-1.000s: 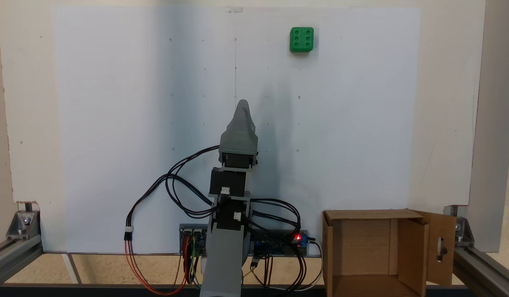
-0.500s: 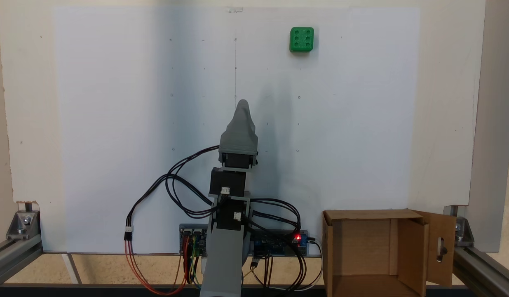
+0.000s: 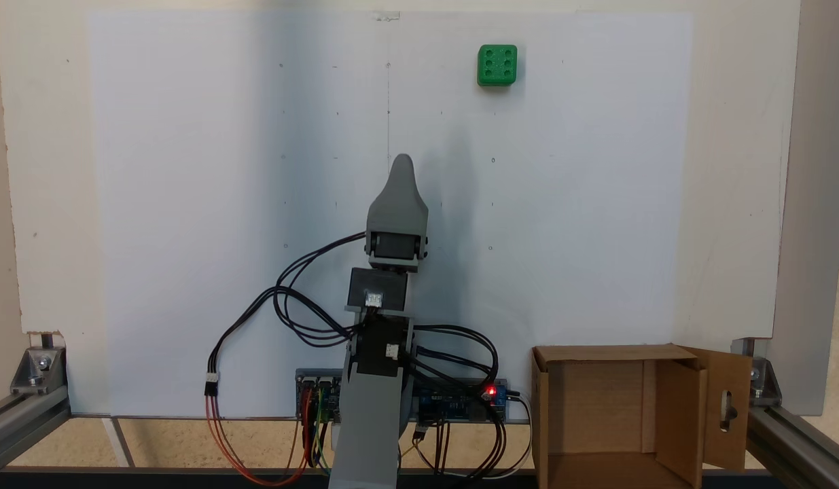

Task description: Grasp a green dice and put it in the bin.

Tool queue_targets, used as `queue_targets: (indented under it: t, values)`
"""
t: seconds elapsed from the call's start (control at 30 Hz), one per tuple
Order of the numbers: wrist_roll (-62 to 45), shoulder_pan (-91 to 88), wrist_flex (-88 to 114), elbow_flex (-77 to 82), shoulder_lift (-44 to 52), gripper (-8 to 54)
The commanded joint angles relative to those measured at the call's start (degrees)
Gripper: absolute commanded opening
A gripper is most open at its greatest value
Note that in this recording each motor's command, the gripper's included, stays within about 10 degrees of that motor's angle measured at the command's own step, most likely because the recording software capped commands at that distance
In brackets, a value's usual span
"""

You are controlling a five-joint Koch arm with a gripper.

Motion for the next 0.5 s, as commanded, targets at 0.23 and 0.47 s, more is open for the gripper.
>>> queue_targets:
  t: [0.23, 0.47]
  values:
    - [-2.1, 0.6, 29.4, -14.5, 6.1, 41.5]
    - [1.8, 0.8, 55.7, -28.4, 6.1, 41.5]
